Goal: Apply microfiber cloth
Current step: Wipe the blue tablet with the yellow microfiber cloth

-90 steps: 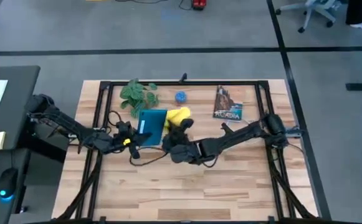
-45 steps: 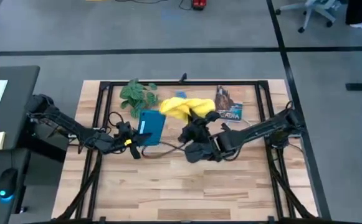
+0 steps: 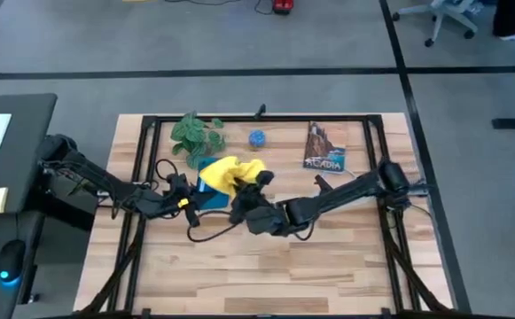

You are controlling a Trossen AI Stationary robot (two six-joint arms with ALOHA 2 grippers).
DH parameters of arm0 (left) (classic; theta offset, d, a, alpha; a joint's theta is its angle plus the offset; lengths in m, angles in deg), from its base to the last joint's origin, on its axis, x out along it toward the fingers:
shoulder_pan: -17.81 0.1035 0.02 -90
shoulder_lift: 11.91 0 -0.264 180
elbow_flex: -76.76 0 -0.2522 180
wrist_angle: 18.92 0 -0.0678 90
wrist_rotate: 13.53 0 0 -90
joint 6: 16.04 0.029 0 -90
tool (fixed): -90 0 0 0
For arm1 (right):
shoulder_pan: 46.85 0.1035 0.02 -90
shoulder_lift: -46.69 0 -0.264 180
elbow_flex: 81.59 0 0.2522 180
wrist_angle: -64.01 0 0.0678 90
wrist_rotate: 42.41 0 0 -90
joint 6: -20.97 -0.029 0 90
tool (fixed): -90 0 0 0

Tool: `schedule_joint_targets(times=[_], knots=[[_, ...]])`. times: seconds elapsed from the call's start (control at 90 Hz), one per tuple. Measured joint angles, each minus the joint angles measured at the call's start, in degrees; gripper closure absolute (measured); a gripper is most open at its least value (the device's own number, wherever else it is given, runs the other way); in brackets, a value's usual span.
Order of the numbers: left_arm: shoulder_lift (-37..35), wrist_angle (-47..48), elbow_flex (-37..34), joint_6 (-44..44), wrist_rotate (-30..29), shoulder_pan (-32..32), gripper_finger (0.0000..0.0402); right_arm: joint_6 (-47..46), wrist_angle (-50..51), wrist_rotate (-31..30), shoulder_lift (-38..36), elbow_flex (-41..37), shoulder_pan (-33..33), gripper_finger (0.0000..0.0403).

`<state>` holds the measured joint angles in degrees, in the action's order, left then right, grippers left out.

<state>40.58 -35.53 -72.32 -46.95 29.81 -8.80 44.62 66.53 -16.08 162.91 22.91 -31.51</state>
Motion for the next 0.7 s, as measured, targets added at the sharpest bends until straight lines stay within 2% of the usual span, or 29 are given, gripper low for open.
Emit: schedule_joint_targets(times=[0.122, 0.178, 0.267, 0.456, 0.567, 0.7], knots=[[0.0, 0.0, 0.0, -0.1, 1.0, 0.0, 0.0392, 6.4, -8.7, 1.0, -0.9, 0.0, -1.2, 0.0398], [0.0, 0.0, 0.0, 0.0, 1.5, 0.0, 0.0392, 7.5, -11.0, 3.4, -1.1, 0.1, -1.7, 0.0398], [0.0, 0.0, 0.0, 0.0, 1.8, 0.0, 0.0392, 7.0, -11.6, 10.8, -1.2, 0.1, -2.0, 0.0398], [0.0, -0.2, 0.0, 0.4, 2.2, -0.1, 0.0392, -2.1, -5.0, 28.2, -0.6, 0.1, -3.0, 0.0398], [0.0, -0.3, 0.0, 0.4, 1.5, 0.0, 0.0392, -4.1, -4.4, 30.8, -0.6, 0.1, -4.3, 0.0398], [0.0, -0.4, 0.0, 0.2, 1.1, 0.0, 0.0392, -4.2, -5.8, 30.6, -0.6, 0.1, -5.5, 0.0398]])
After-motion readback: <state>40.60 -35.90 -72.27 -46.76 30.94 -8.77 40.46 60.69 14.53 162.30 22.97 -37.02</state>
